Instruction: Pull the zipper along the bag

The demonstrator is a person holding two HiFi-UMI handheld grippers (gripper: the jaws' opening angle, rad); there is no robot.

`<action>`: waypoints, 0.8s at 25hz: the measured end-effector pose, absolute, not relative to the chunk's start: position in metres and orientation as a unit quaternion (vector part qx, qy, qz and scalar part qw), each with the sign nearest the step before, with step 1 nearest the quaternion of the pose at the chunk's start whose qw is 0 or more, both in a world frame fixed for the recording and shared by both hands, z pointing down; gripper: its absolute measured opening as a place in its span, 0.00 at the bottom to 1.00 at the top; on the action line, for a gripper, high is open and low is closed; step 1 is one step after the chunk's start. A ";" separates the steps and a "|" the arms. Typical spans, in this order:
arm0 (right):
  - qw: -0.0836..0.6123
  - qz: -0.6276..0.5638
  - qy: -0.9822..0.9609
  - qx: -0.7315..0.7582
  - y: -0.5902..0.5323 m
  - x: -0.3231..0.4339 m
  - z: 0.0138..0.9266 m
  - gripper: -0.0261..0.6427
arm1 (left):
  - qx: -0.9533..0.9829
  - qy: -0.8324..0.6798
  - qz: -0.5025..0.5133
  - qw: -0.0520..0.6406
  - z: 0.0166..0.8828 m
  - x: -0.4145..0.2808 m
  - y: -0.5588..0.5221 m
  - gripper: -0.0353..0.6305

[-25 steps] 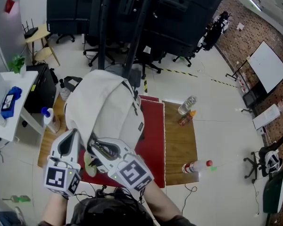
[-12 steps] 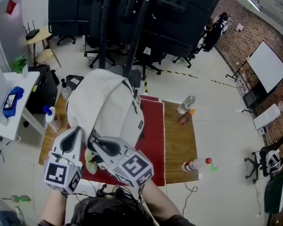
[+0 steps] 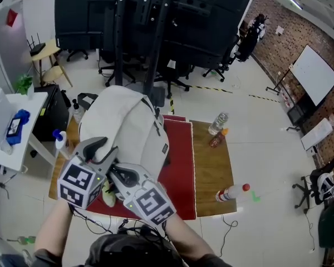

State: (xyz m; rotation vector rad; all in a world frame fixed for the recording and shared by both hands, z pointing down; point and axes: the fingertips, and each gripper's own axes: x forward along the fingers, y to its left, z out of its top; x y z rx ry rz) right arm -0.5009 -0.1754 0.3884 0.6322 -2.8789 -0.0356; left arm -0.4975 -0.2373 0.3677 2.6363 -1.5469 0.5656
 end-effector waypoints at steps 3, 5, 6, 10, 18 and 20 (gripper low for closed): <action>0.113 -0.035 -0.967 0.227 -0.176 -0.499 0.390 0.12 | 0.848 -0.476 0.233 0.027 0.373 -0.491 -0.244 0.34; 0.121 -0.047 -0.964 0.234 -0.176 -0.500 0.390 0.12 | 0.845 -0.468 0.257 0.028 0.375 -0.489 -0.246 0.34; 0.126 -0.053 -0.962 0.237 -0.176 -0.501 0.391 0.12 | 0.845 -0.465 0.264 0.027 0.375 -0.489 -0.246 0.34; 0.142 -0.080 -0.957 0.240 -0.170 -0.506 0.391 0.12 | 0.858 -0.466 0.209 0.046 0.362 -0.490 -0.242 0.25; 0.132 -0.086 -0.958 0.239 -0.163 -0.499 0.397 0.12 | 0.875 -0.460 0.129 0.076 0.345 -0.492 -0.242 0.15; 0.121 -0.079 -0.961 0.235 -0.159 -0.493 0.402 0.12 | 0.877 -0.459 0.121 0.073 0.342 -0.488 -0.242 0.15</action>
